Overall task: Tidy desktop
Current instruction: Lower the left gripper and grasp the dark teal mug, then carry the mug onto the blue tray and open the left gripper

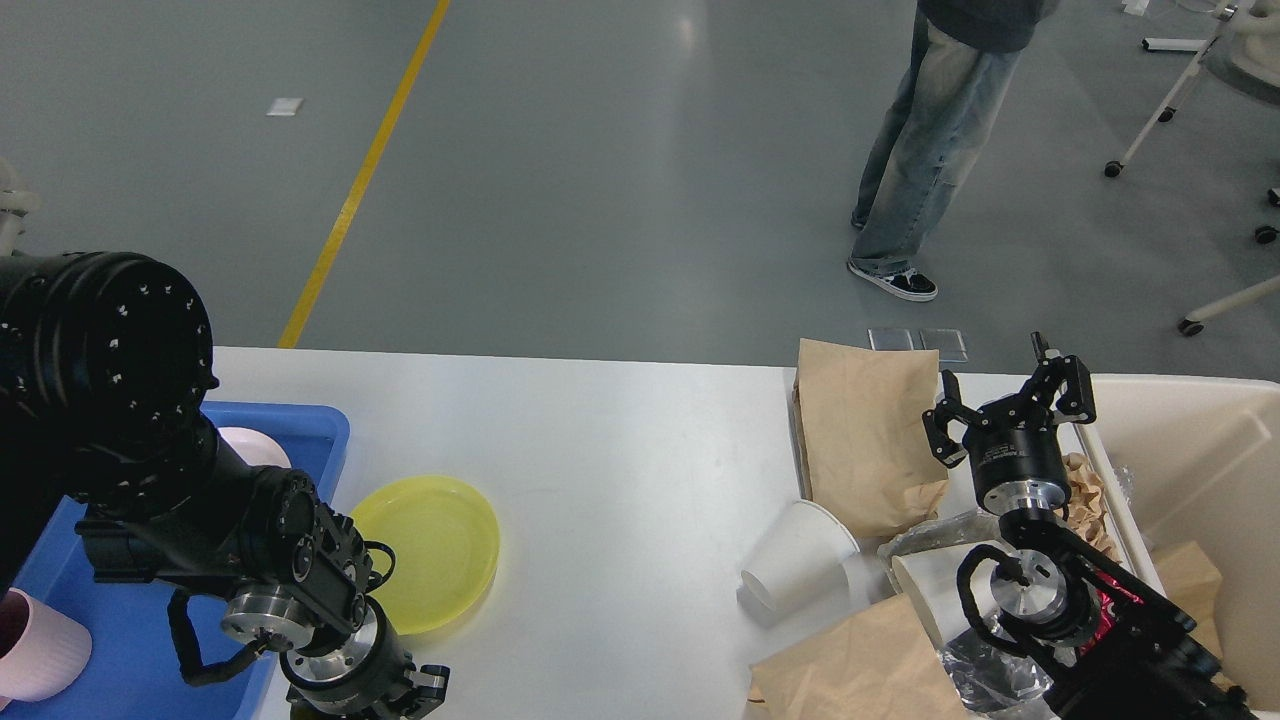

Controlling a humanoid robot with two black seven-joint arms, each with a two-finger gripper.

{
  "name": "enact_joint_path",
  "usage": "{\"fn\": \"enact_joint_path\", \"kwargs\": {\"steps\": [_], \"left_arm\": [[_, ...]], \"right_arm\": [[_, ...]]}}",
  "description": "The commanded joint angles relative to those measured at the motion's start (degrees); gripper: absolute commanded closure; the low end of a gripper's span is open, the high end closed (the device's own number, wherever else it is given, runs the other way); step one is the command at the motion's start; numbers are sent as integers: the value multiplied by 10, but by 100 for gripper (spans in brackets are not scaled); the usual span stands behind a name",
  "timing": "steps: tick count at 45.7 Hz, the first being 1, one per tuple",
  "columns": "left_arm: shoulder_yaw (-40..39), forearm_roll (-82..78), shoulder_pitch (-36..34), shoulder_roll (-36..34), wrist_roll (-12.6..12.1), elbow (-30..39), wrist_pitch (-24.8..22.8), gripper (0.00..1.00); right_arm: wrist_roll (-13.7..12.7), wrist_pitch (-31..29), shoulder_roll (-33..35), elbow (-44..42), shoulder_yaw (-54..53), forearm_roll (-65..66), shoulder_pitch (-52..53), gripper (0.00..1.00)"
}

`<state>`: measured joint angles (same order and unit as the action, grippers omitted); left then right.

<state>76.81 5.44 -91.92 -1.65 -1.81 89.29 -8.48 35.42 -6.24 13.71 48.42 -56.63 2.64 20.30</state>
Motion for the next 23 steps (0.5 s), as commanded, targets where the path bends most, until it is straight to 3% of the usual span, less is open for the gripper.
{"fn": "enact_joint_path", "kwargs": {"steps": [1,7,12,23], "left_arm": [[1,0,-1,-3,-14,0,5,100],[4,0,-16,-17,-14,8,-5,100],[9,-1,-75,-63,-14,49,-21,100],[61,-1,-250,-112,-14,88,-139,100]], "right_arm": [[0,0,0,0,-1,0,0,0],[0,0,0,0,-1,0,0,0],[0,0,0,0,-1,0,0,0],[0,0,0,0,-1,0,0,0]]}}
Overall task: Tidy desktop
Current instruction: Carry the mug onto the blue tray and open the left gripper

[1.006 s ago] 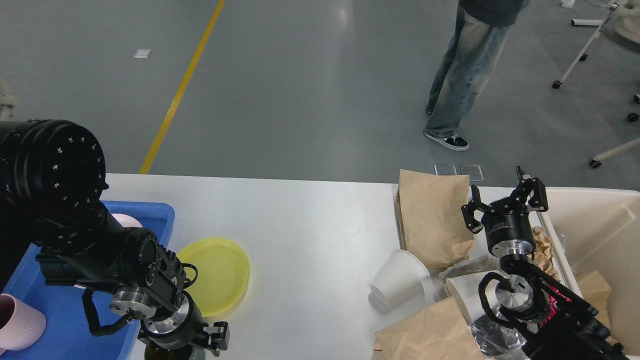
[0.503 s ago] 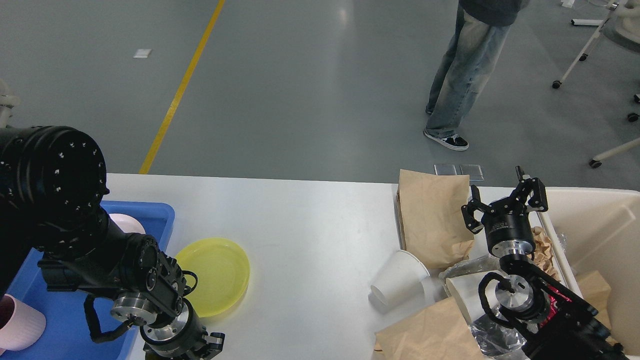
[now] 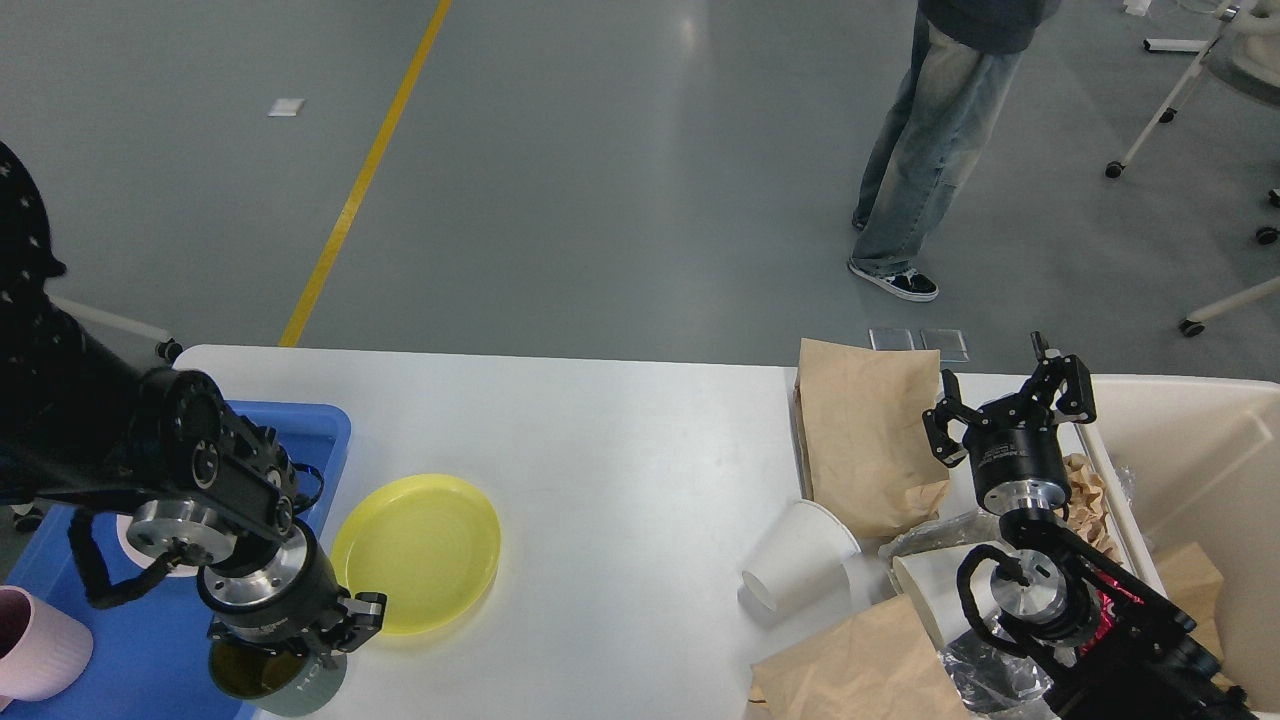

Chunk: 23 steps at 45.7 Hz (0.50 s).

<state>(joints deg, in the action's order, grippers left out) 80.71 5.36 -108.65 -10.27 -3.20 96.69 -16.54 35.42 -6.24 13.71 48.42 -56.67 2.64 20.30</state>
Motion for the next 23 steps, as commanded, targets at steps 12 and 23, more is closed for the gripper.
{"fn": "enact_joint_path", "kwargs": {"steps": [12,23], "left_arm": [[64,-1,-258,-70,1,22,-196,100],[78,-2,-239,-82,5,13,-194,100]], "right_arm": [[0,0,0,0,0,0,0,0],[0,0,0,0,0,0,0,0]]}}
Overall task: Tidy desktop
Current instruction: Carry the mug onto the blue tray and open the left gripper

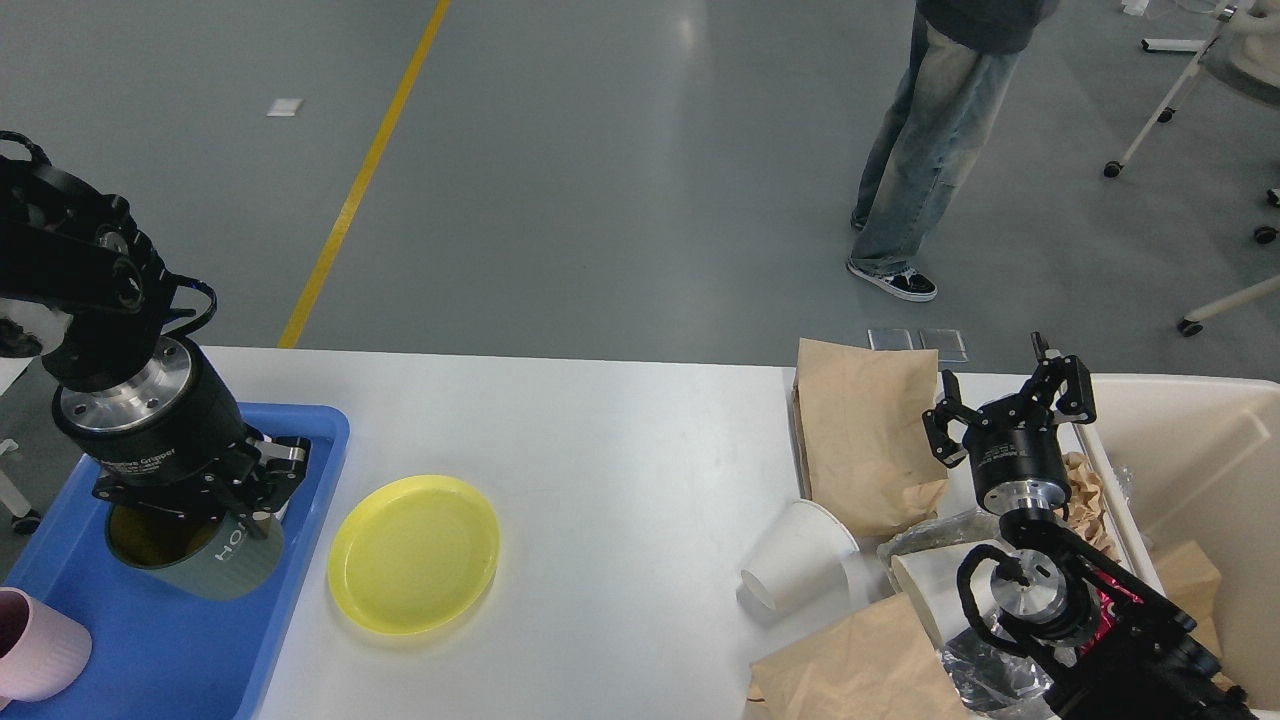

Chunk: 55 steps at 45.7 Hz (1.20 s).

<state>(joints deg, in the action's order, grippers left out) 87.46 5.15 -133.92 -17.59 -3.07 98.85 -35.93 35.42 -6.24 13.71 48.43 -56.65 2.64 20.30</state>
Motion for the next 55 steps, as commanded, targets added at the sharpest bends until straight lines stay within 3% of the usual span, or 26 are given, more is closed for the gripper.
{"fn": "enact_joint_path", "kwargs": {"steps": [1,8,19,28,36,41,55], "left_arm": [[10,0,18,-15,3,-15,-1,100],[5,-36,83,-109,-3,-85,-12,100],[-76,-143,281,-217,-1,-220,-13,100],[-162,-168,406,-245,0,-306,-20,100],[-193,-178,489,-242,5,-364,-20,100],[-236,-178,510,-243,0,-367,-20,100],[-245,-168,531,-221,6,-368,-12,100]], "right_arm": [[0,0,0,0,0,0,0,0],[0,0,0,1,0,0,0,0],[0,0,0,1,0,0,0,0],[0,0,0,0,0,0,0,0],[0,0,0,0,0,0,0,0],[0,0,0,0,0,0,0,0],[0,0,0,0,0,0,0,0]]}}
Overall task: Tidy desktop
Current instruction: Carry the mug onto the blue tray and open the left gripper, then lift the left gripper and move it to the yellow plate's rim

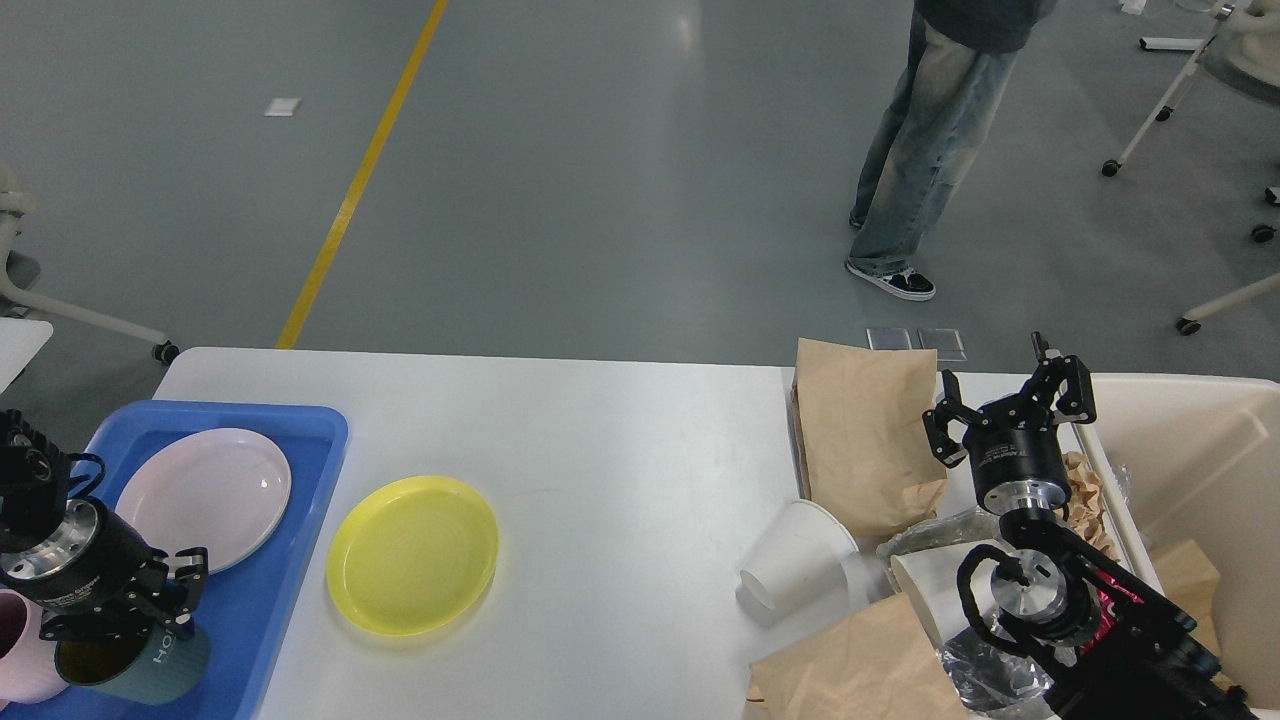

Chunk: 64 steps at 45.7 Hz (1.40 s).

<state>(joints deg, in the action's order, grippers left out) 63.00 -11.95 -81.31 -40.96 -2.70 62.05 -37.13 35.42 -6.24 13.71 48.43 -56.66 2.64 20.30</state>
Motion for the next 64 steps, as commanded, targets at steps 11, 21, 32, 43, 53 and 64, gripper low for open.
{"fn": "enact_joint_path", "kwargs": {"steps": [11,21,32,43,53,64], "left_arm": [[0,18,24,26,1,-3,46,92],[1,20,24,28,3,-3,63,25],[17,20,15,28,1,8,50,5],[119,30,-132,29,0,67,-27,5],[222,74,-341,75,-1,162,-30,5],[272,201,-573,240,3,281,-59,5]], "right_arm": [[0,0,0,0,1,0,0,0],[0,0,0,0,1,0,0,0],[0,0,0,0,0,0,0,0],[0,0,0,0,0,0,0,0],[0,0,0,0,1,0,0,0],[0,0,0,0,1,0,0,0]]}}
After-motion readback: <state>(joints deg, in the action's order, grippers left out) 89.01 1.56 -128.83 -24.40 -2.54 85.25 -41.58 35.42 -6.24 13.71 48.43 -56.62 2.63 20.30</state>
